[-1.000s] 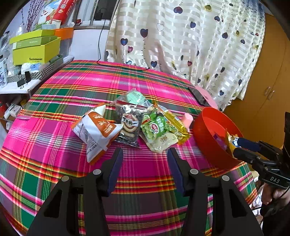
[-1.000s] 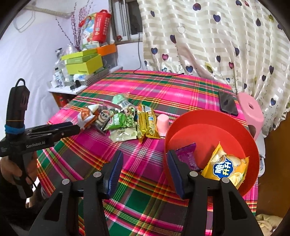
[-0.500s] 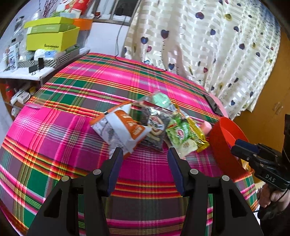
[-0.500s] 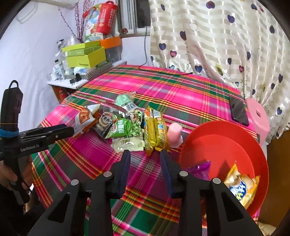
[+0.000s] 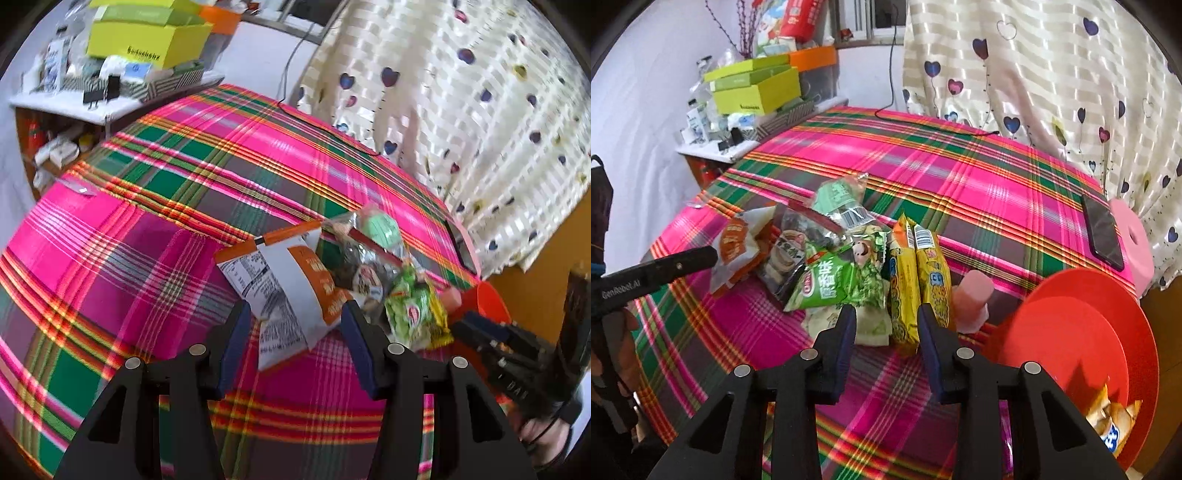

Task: Organize snacks
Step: 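Grasp white-orange chip bag with left tool while right tool grasps yellow snack bar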

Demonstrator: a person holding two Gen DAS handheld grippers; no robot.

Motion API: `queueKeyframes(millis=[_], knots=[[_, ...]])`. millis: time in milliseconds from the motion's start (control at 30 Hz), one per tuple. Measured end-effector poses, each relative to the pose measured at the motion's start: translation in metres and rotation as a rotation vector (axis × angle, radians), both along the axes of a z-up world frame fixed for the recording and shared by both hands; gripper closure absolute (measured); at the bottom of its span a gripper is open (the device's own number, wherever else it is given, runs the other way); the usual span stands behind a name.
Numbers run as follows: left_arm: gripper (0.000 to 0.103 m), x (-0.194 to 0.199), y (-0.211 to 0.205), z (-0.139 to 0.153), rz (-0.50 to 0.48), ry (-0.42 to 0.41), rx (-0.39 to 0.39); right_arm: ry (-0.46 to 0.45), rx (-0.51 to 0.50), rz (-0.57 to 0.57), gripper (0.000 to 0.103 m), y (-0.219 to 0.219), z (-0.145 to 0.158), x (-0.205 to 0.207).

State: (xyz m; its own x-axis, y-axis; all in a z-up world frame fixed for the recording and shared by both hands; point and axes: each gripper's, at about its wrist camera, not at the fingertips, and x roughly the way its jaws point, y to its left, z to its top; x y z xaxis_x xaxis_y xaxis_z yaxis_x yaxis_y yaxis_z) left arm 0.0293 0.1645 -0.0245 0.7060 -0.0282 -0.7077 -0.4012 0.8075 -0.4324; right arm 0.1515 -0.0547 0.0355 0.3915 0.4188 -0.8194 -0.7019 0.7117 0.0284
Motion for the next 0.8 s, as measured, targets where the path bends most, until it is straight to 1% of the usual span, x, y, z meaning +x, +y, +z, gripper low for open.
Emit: queueKeyframes(millis=[33,167,333,467,533,633,700,800], knots=[[0.046,0.003,0.002,-0.001,0.01,-0.004,-0.021,0.002,-0.004,-0.001,0.071,0.002,-0.001,0.002],[0.045,0.012,0.005,-0.006,0.039,-0.004,-0.06,0.026,-0.022,-0.013,0.071,0.007,-0.01,0.013],[0.044,0.023,0.006,-0.011,0.071,0.003,-0.071,0.033,-0.048,-0.017,0.071,0.014,-0.017,0.021],[0.044,0.027,0.007,-0.011,0.082,0.002,-0.052,0.036,-0.07,-0.018,0.073,0.021,-0.022,0.027],[0.044,0.026,0.01,-0.013,0.089,0.017,-0.038,0.056,-0.081,-0.019,0.074,0.025,-0.028,0.03],[0.044,0.022,0.013,-0.014,0.078,0.016,-0.04,0.063,-0.066,-0.017,0.075,0.026,-0.028,0.032],[0.044,0.022,0.012,-0.013,0.068,0.019,-0.014,0.063,-0.062,-0.007,0.075,0.027,-0.028,0.031],[0.041,0.034,0.008,-0.018,0.024,0.049,-0.003,0.069,-0.063,-0.007,0.075,0.029,-0.029,0.034]])
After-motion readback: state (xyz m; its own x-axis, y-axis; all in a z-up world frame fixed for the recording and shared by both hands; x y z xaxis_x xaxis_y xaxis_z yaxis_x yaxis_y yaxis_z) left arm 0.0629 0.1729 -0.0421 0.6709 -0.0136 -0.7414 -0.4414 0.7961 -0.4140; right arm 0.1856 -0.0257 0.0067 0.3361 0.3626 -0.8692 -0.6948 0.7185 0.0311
